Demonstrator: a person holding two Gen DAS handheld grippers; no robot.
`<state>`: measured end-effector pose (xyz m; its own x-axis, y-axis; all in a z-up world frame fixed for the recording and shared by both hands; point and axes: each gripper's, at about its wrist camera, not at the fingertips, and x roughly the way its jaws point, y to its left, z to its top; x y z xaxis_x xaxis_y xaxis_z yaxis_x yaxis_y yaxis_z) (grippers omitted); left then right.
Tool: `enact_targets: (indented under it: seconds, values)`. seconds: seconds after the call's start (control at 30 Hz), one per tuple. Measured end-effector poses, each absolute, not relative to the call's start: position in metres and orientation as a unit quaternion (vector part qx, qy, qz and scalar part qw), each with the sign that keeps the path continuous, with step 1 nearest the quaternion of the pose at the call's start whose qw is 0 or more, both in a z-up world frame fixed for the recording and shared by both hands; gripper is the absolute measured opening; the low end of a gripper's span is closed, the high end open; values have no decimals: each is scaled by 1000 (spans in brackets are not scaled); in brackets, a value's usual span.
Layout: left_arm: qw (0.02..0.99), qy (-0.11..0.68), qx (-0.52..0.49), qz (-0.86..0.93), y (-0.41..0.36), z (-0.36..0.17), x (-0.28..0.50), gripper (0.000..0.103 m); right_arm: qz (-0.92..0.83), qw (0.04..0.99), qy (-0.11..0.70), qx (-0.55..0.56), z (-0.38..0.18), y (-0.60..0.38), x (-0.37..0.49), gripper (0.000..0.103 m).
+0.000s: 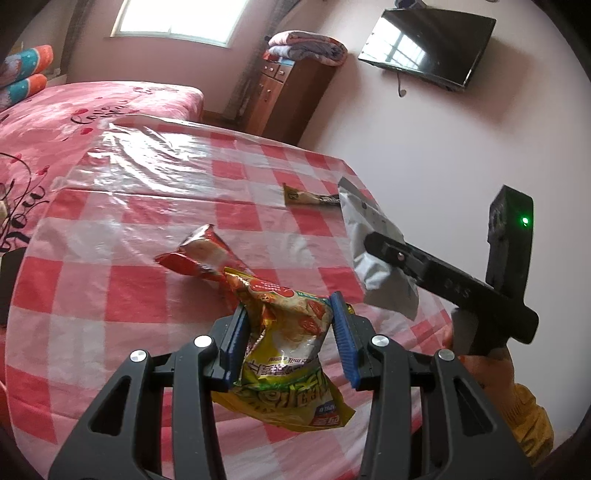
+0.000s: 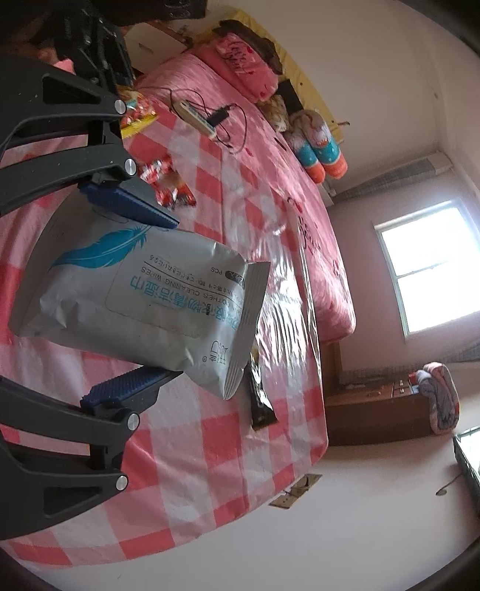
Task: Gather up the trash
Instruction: 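Lift the chip bag with the left tool while the right tool carries the wipes pack toward the bucket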
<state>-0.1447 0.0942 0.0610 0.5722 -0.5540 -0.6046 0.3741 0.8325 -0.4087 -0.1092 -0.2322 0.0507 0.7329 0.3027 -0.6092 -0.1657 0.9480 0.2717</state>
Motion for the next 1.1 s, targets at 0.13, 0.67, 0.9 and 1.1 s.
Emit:
enact_targets:
  seconds: [0.13, 0.67, 0.9, 1.1]
  values:
    - [882, 377, -125, -253, 108, 61, -147, 44, 148, 923, 344, 93, 52, -216, -117, 73]
    - [897, 366, -156, -190, 176, 56, -163, 44, 238, 898, 360, 87, 61, -151, -137, 73]
    - [904, 363, -172, -148, 215, 49, -175, 44, 298, 872, 381, 81, 60, -105, -141, 73]
    - [905, 366, -191, -101, 258, 38, -187, 44, 341, 852, 395, 56, 56, -57, -149, 73]
